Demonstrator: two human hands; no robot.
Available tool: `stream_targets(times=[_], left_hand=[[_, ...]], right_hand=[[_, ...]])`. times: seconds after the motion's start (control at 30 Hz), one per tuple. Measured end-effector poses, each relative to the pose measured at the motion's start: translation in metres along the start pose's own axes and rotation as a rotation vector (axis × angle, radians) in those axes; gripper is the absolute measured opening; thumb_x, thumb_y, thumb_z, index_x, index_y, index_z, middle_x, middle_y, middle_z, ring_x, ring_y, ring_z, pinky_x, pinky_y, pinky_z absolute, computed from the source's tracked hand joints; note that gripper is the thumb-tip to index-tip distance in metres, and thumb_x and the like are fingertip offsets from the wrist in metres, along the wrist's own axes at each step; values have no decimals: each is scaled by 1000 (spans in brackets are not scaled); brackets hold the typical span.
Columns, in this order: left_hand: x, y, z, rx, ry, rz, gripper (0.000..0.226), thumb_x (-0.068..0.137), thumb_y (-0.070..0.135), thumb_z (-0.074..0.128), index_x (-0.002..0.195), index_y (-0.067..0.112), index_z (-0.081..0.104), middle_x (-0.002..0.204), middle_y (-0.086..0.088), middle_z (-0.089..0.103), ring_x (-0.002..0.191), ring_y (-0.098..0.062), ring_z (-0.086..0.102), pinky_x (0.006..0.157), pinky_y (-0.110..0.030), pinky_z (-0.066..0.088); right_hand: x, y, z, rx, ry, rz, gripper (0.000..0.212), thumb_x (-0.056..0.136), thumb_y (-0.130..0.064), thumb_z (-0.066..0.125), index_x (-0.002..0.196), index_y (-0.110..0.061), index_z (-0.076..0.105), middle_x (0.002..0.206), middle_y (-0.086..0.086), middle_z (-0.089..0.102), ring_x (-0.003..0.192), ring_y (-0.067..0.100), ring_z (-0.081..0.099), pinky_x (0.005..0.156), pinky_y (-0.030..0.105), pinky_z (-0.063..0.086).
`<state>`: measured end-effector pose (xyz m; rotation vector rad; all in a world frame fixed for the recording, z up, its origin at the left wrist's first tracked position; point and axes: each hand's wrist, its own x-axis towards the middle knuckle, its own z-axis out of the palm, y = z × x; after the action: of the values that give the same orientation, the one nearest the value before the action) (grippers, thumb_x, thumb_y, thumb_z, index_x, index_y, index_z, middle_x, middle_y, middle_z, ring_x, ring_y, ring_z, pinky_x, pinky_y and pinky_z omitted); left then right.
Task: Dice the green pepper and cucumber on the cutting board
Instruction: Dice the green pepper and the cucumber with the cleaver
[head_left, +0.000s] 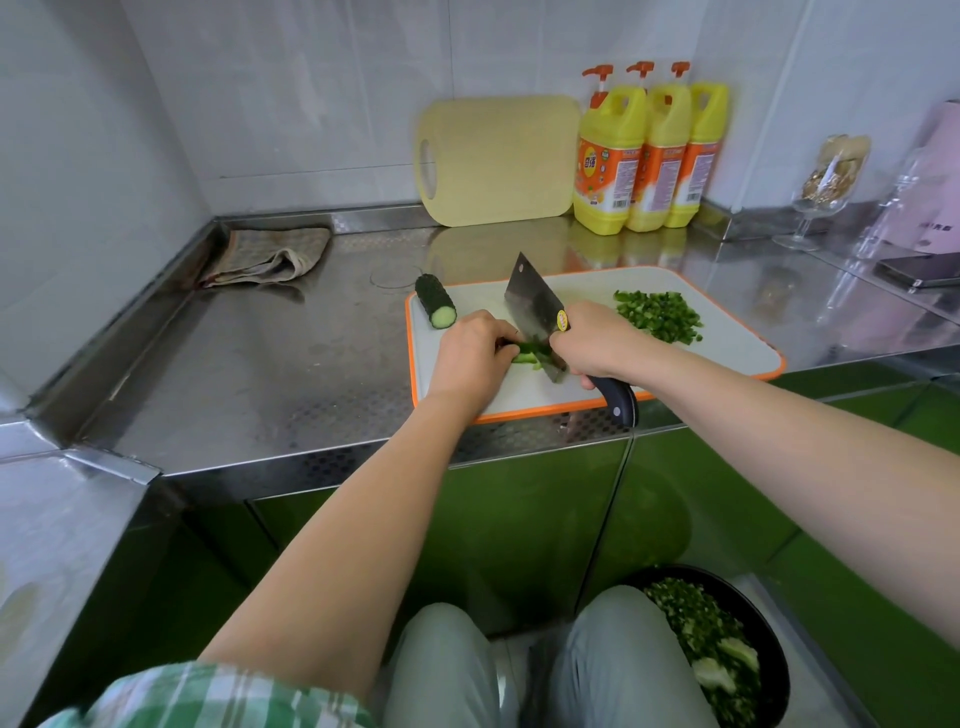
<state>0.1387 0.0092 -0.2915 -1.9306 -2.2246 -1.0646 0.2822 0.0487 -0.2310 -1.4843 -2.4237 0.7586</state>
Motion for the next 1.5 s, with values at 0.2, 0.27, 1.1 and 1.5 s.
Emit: stream_targets(times=[0.2, 0.27, 1.1, 1.5], left_hand=[[-1, 0, -2, -37, 46, -19, 14, 84, 13, 69, 98, 11, 73, 97, -5, 72, 90, -22, 62, 75, -25, 41], [-2, 1, -2, -32, 44, -21, 12, 85, 14, 69, 96, 12, 73, 94, -4, 72, 87, -21, 62, 73, -24, 41], [-2, -1, -2, -49, 23, -7, 15, 88, 12, 67, 99, 11, 77, 98, -8, 70, 90, -25, 62, 81, -35, 49], [-4, 3, -4, -88, 58, -54, 9, 85, 13, 70, 92, 11, 75, 90, -4, 73, 77, -14, 58, 71, -21, 41]], right_hand=[[-4, -7, -13, -14, 50, -72, 7, 94, -8, 37, 87, -7, 40, 66, 11, 49, 44, 25, 54, 46, 24, 39], [-7, -10, -17, -51, 26, -72, 10, 94, -8, 38, 84, -8, 39, 65, 12, 49, 44, 24, 54, 45, 24, 38], [-2, -9, -2, -63, -29, 17, 16, 90, -2, 40, 75, -5, 44, 62, 16, 53, 46, 27, 53, 46, 23, 39], [-11, -17, -14, -56, -89, -13, 12, 90, -1, 38, 88, -1, 50, 61, 12, 51, 39, 20, 46, 41, 21, 38]])
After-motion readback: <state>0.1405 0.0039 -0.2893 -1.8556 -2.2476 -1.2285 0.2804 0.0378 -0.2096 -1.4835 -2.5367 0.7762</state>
